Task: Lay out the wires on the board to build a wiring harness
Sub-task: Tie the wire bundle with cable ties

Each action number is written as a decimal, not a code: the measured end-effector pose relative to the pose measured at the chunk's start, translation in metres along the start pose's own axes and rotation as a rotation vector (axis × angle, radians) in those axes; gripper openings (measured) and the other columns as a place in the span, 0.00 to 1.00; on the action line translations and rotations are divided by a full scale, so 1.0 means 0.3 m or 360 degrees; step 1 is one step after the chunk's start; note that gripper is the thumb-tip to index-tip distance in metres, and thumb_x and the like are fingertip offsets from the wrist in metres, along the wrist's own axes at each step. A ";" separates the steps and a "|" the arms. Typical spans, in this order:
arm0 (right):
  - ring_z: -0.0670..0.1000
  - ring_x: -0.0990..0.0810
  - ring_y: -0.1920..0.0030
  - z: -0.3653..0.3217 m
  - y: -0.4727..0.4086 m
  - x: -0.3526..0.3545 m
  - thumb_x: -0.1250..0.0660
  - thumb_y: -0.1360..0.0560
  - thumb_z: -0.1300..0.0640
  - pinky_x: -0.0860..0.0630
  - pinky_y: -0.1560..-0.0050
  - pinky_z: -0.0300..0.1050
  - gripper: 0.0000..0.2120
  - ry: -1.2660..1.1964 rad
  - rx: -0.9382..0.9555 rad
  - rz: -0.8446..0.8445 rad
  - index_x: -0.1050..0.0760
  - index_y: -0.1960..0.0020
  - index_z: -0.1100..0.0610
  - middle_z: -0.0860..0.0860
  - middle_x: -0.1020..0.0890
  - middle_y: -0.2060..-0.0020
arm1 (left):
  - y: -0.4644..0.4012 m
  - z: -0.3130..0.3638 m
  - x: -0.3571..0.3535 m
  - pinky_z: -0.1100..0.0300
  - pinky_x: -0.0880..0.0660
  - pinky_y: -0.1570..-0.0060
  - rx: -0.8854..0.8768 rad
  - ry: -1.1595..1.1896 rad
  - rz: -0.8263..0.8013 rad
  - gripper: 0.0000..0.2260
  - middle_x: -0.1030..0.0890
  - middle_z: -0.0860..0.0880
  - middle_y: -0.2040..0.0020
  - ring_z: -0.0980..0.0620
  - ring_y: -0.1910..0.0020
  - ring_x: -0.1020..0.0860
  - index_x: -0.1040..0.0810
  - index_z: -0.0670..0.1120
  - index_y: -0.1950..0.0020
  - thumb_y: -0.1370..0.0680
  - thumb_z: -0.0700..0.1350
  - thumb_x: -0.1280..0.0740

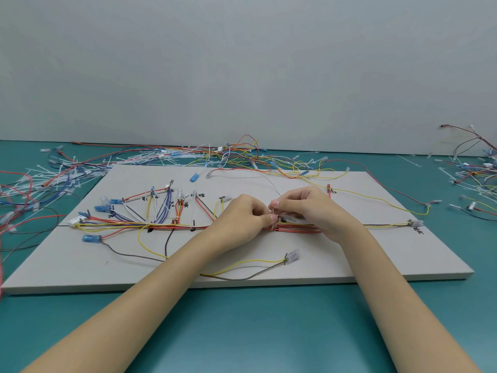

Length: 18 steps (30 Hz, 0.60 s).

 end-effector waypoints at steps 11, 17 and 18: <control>0.44 0.24 0.68 0.003 0.000 -0.002 0.27 0.27 0.58 0.29 0.67 0.30 0.07 0.0034 0.0005 0.0004 0.17 0.57 0.63 0.52 0.16 0.66 | 0.000 0.001 0.001 0.67 0.40 0.72 -0.0018 -0.0027 0.0002 0.13 0.28 0.55 0.76 0.60 0.74 0.34 0.19 0.48 0.67 0.22 0.46 0.32; 0.45 0.22 0.67 0.003 -0.002 -0.004 0.28 0.26 0.59 0.28 0.65 0.31 0.07 0.0041 0.0007 0.0012 0.17 0.56 0.65 0.54 0.16 0.65 | 0.001 0.005 0.002 0.65 0.38 0.69 -0.0024 -0.0053 -0.0005 0.13 0.27 0.53 0.72 0.60 0.73 0.33 0.20 0.49 0.67 0.22 0.46 0.32; 0.45 0.23 0.67 0.003 -0.002 -0.005 0.28 0.26 0.60 0.28 0.65 0.31 0.07 0.0041 0.0007 0.0016 0.17 0.56 0.65 0.54 0.17 0.65 | 0.002 0.006 0.000 0.64 0.38 0.69 -0.0027 -0.0054 -0.0002 0.13 0.26 0.53 0.71 0.59 0.72 0.33 0.20 0.49 0.67 0.22 0.46 0.32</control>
Point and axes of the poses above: each hand's wrist, its own y-axis away from the middle knuckle, its own x-axis out of the back of the hand, z = x × y, the point moved 2 cm from there along -y, towards the middle knuckle
